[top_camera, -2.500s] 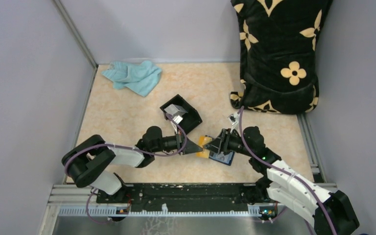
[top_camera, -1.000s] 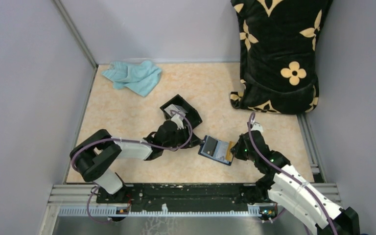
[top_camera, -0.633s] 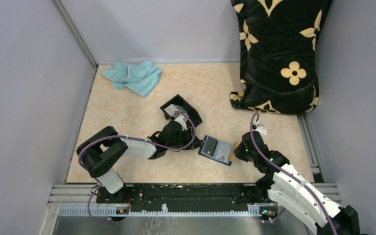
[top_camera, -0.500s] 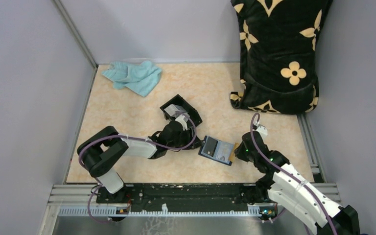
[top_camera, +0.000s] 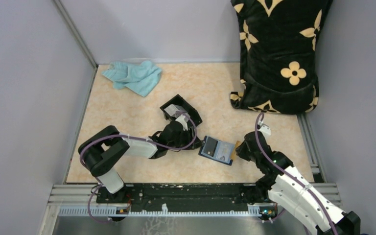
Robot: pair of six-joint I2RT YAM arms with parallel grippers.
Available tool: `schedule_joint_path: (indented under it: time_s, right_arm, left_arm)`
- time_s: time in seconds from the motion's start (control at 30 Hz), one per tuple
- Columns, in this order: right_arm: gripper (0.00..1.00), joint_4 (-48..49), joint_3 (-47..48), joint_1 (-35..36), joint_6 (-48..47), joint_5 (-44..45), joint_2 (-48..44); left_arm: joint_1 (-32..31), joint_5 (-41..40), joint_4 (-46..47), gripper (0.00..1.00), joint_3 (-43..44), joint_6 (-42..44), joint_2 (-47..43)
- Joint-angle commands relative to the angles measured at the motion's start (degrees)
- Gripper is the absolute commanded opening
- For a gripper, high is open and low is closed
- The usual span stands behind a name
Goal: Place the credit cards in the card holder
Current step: Insert the credit card into the card holder.
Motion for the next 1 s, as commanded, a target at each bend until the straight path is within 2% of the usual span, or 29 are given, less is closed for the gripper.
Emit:
schedule_joint_path:
  time_s: [0.0,0.97]
  right_arm:
    - [0.0,0.78,2.26,-0.69,0.47,1.07,-0.17]
    - [0.0,3.27,-1.24,-1.02,1.56,0.82,2.43]
  left_arm:
    - [-0.53,-0.44,0.61,0.48,1.39,0.91,0.83]
    - [-0.76,-1.23,0.0,0.48,1.23,1.29,0.45]
